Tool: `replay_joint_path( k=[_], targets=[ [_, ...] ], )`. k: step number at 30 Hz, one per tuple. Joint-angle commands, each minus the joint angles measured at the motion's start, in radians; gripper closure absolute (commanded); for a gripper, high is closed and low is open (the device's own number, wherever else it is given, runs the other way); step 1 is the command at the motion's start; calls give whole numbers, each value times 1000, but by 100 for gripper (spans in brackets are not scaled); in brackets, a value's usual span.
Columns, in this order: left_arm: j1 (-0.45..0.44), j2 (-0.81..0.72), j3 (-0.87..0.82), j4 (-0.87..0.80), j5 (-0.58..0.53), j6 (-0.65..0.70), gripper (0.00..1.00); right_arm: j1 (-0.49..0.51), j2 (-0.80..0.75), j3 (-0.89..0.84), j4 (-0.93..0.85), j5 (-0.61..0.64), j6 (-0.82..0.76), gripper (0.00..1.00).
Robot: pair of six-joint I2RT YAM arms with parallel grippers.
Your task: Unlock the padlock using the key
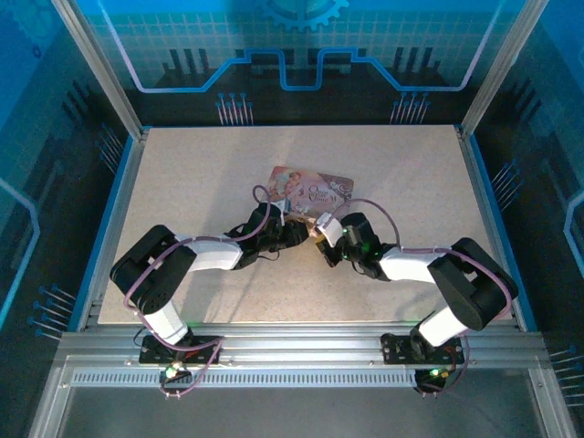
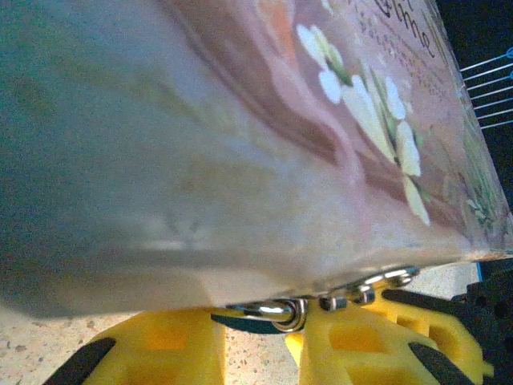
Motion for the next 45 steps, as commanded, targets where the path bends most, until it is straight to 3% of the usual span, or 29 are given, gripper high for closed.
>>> replay_joint_path(
  k=[1,45],
  targets=[
    [-5,-47,3,24,11,-5,77,18,22,7,8,11,-1,100],
    [-5,-59,-7,14,9,-6,78,31,25,36,53,-1,-6,100]
  ],
)
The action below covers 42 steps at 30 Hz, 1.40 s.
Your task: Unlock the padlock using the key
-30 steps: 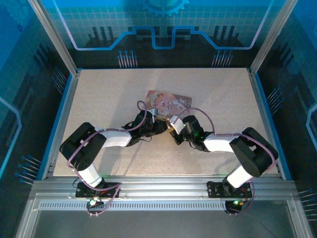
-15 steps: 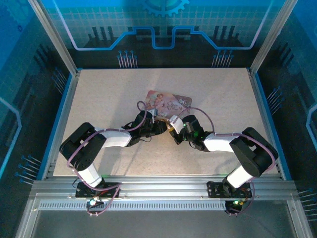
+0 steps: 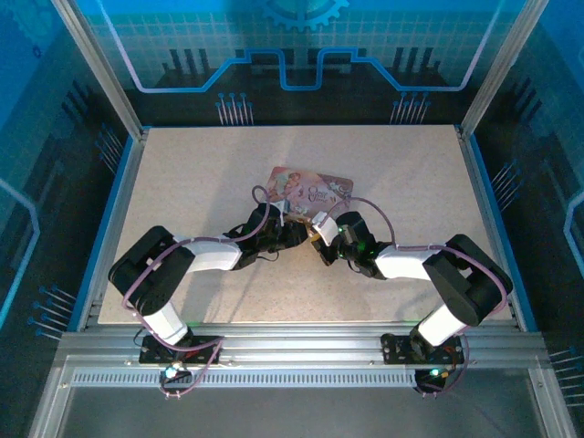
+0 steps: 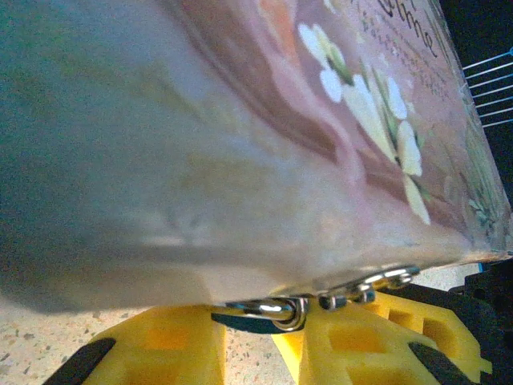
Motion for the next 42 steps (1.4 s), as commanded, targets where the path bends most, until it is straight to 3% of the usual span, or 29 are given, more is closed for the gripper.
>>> replay_joint_path(
  k=[1,42],
  targets=[
    [-5,-47,0,28,11,-5,78,15,-12,2,38,-13,-5,100],
    [-6,-58,43,-46,107,-65,79,-88,5,17,329,-183,95,100]
  ],
)
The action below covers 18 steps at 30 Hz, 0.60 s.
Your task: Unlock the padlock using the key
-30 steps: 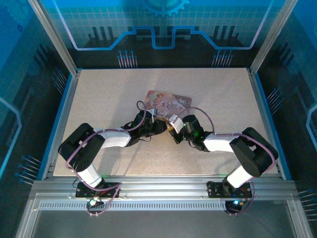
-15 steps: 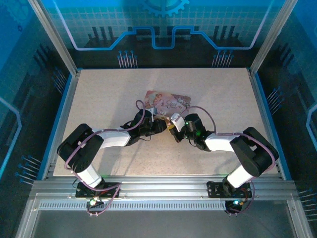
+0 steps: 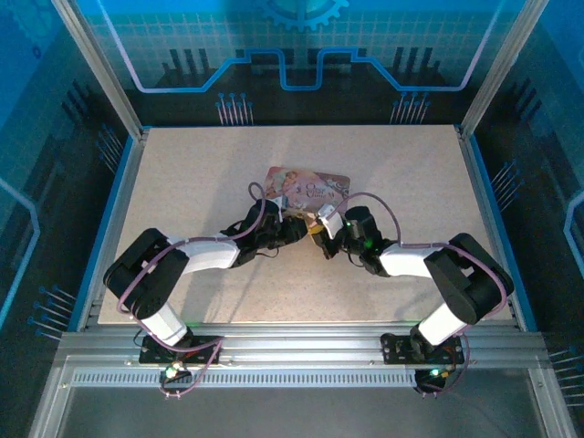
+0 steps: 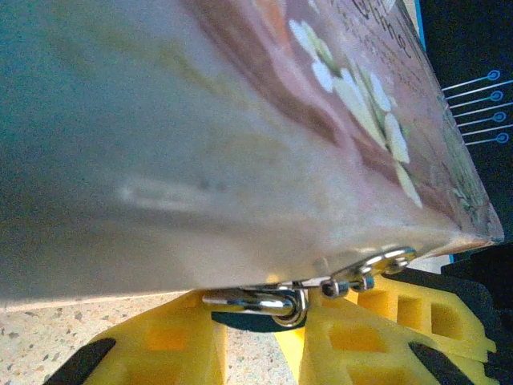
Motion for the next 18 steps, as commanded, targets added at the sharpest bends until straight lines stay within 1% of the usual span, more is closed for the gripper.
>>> replay_joint_path(
  k=[1,13,18],
  targets=[
    [-15,-25,19,-5,100,-12,79,-16,5,33,201,-37,43,100],
    [-25,15,14,36,120,-45,79,-21,45,119,232,-72,84,100],
    [-25,16,9,30,101,-32,78,-22,64,74,230,-53,81,100]
  ],
)
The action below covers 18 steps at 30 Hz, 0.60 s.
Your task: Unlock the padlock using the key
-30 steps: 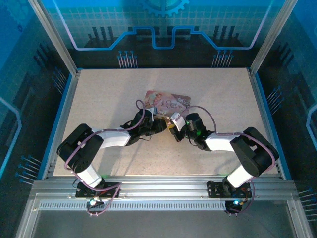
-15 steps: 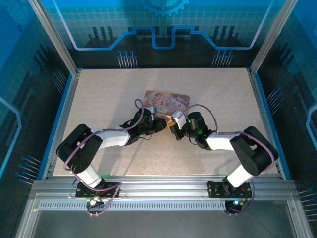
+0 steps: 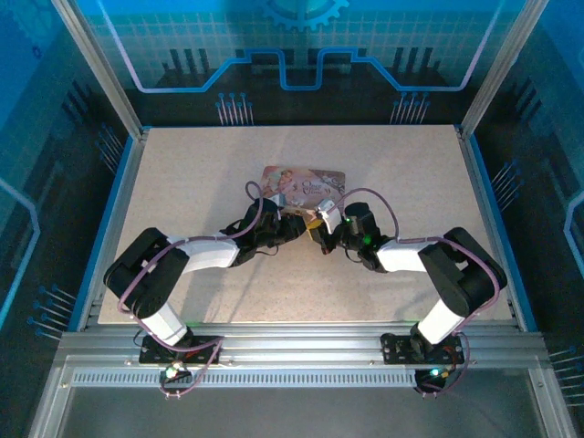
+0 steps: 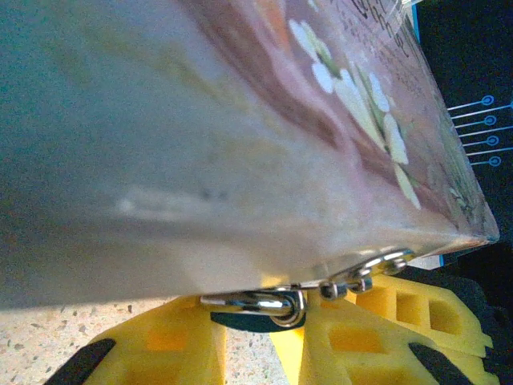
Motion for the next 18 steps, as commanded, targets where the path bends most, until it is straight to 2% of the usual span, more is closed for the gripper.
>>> replay_joint_path(
  k=[1,6,12,18],
  targets=[
    [-35,14,8,12,114,10,78,-7,15,29,180,-12,26,100],
    [-33,31,3,11,92,12,66,-7,39,5,161,-16,62,100],
    [-26,48,-15,37,52,9,57,-5,88,-16,137,-1,117,100],
    [4,21,-93,145,48,-49,46,-2,120,-41,128,-9,166,100]
  ],
)
